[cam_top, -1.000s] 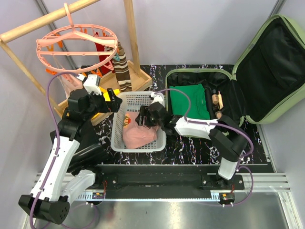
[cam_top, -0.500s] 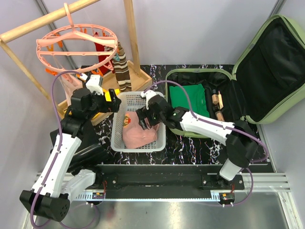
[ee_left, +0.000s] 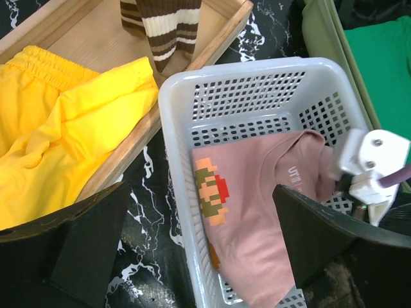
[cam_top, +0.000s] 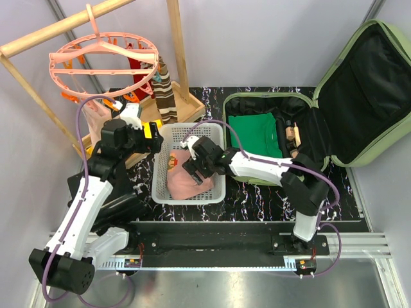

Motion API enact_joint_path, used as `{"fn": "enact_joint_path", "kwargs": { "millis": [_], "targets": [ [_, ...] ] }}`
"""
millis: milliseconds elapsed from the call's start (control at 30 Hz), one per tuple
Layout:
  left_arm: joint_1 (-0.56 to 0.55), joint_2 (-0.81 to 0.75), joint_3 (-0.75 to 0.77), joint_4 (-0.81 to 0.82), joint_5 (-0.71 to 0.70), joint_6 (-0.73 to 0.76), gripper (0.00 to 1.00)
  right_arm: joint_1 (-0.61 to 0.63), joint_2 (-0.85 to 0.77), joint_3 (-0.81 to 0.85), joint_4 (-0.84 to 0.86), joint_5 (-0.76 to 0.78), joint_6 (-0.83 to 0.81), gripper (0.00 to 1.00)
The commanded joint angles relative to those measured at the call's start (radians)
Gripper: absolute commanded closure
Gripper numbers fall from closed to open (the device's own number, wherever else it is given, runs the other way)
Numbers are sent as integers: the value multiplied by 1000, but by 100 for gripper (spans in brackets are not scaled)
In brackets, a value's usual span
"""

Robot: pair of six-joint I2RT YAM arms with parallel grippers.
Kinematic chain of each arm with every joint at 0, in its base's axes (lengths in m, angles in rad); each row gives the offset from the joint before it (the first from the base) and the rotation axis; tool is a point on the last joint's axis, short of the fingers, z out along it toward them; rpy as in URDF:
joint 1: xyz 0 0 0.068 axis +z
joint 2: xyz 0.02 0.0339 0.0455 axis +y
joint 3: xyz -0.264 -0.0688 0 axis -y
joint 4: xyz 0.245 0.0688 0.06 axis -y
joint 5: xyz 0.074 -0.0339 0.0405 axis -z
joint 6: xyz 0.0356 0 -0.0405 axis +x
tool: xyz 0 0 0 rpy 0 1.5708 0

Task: Open, take out, and arrange the luggage
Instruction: Place the object in the container

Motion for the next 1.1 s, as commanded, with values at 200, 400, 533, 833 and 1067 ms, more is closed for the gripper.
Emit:
{"fn": "enact_joint_path", "kwargs": {
  "millis": [200,400,533,833,1067],
  "targets": [
    [-1,4,-2,45,-38,33,1,4,97,78,-6,59,-77,44],
    [-3,-7,-8,45,-37,31,1,5,102,206,-259,-22,36,85],
    [-9,-22,-12,43,-41,33,1,4,90,334,-452,-161,179,95],
    [-45,-58,-20,42,-64,42,1,4,96,248,-479,-381,345,98],
    [-58,-71,-29,42,-63,43,1,4,56,200,-437,-367,405,54]
  ]
}}
